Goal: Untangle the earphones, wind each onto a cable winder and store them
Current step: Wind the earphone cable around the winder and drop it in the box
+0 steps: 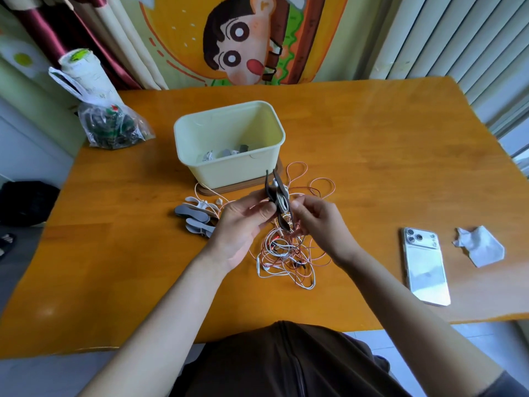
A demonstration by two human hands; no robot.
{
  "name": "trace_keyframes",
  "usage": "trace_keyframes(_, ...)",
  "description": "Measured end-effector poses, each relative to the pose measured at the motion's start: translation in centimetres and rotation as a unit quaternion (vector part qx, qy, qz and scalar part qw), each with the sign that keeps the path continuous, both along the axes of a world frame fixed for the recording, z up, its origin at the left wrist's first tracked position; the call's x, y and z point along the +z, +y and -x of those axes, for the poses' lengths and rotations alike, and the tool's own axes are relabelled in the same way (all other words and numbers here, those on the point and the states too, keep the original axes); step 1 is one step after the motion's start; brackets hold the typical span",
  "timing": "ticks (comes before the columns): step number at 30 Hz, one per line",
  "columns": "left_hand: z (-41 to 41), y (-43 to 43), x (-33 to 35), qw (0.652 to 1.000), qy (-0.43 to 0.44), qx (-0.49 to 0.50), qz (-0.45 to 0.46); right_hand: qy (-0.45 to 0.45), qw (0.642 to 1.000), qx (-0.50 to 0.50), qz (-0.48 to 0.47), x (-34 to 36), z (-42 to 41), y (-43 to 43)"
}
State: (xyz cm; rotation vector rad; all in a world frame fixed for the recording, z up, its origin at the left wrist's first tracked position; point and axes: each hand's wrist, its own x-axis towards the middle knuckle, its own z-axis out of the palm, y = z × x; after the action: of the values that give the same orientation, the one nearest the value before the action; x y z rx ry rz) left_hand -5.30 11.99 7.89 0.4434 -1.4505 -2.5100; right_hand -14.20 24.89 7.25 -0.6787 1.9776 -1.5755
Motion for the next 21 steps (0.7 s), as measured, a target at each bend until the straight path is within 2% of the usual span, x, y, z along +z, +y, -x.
trace_keyframes(8,0.8,-0.3,-0.4,0.987,-0.030,0.111,-0.110,-0.029,0.999,0.000,-0.038,-1.0,-1.5,-0.8)
trace_keyframes(11,1.4,-0.7,-0.9,0.984,-0.053,0.148,-0.089,-0.004,0.998,0.007,-0.069,-1.1,-1.6,-0.8)
trace_keyframes(13,1.5,-1.3,-1.5,0.983,-0.077,0.164,-0.002,0.013,0.997,0.016,-0.081,-1.1,-1.8,-0.9)
trace_keyframes(14,1.6,-1.7,-2.1,0.976,-0.094,0.175,0.089,0.022,0.996,0.022,-0.084,-1.0,-1.8,-0.9)
trace_keyframes(16,1.5,-2.3,-3.1,0.928,-0.098,0.173,0.315,0.039,0.994,0.036,-0.094,-0.8,-1.7,-0.9)
trace_keyframes(17,1.4,-2.5,-3.8,0.902,-0.087,0.158,0.393,0.048,0.993,0.044,-0.103,-0.6,-1.5,-0.9)
trace_keyframes(19,1.3,-2.7,-5.0,0.874,-0.076,0.121,0.464,0.074,0.986,0.061,-0.134,-0.3,-0.7,-0.9)
trace_keyframes(21,1.1,-2.9,-5.8,0.870,-0.080,0.101,0.475,0.100,0.980,0.070,-0.160,0.0,0.4,-0.8)
